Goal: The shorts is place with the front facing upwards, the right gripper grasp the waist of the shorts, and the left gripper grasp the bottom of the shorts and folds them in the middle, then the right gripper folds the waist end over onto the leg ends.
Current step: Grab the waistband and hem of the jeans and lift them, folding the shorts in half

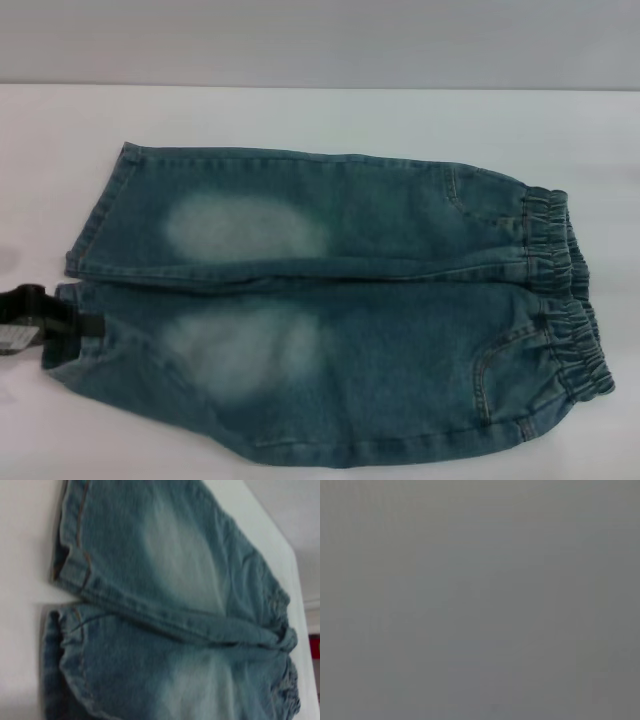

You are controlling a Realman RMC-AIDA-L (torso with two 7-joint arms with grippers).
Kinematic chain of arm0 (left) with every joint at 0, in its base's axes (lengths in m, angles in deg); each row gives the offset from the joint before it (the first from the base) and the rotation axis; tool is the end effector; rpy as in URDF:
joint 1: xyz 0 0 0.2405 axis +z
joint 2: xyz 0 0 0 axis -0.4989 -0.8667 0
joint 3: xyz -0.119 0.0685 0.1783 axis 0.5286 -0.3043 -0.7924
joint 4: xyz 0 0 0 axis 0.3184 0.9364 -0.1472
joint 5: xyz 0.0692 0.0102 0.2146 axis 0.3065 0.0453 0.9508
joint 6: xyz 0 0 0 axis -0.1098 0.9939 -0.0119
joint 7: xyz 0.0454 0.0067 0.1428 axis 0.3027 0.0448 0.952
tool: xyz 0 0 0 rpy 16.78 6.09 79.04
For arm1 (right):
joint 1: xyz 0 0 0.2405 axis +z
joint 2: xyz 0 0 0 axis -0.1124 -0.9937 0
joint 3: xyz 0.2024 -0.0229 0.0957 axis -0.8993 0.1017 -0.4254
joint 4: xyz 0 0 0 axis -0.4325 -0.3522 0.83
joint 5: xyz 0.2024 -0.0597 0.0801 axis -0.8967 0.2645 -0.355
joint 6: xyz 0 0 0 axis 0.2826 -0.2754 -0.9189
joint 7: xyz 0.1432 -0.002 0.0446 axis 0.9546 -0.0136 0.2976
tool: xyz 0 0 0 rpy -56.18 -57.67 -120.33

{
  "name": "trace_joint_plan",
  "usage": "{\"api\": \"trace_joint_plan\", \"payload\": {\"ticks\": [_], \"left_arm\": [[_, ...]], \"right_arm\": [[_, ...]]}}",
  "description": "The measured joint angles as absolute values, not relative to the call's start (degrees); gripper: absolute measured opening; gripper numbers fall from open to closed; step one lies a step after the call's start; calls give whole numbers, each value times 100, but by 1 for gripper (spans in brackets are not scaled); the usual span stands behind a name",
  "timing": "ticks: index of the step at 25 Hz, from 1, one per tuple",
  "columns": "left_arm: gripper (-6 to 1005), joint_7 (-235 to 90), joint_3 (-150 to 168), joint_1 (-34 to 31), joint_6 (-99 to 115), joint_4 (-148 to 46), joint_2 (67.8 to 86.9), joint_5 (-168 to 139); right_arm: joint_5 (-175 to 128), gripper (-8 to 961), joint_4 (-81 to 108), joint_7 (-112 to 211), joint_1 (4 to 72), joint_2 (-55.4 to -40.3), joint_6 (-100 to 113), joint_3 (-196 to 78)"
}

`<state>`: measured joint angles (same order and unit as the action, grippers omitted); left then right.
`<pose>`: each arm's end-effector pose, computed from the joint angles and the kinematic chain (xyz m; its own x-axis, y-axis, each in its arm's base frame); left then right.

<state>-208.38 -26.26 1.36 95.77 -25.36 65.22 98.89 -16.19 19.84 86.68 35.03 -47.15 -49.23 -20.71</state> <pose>-0.3237 0.2980 0.0790 0.0082 0.9755 0.2196 0.9871 -0.0430 0.1539 0.3510 0.3720 0.1351 0.4054 0.2532 -0.8784 -0.9122 0.0486 -0.4069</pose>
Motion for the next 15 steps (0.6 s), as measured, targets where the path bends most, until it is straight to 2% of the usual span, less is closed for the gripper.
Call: {"api": "trace_joint_plan", "payload": {"ticks": [7, 10, 15], "left_arm": [[20, -20765, -2457, 144, 9216, -2524, 6590, 9855], [20, -20646, -2417, 144, 9077, -2514, 6633, 9854], [22, -20465, -2199, 124, 9021, -2373, 6751, 9854]], "right_arm": [[-454, 569, 2604, 9772, 3474, -4676, -4435, -2037], [393, 569, 2862, 10676, 3456, -4539, -4366, -2036], [2011, 569, 3270, 12476, 3481, -4202, -4523, -2037]]}}
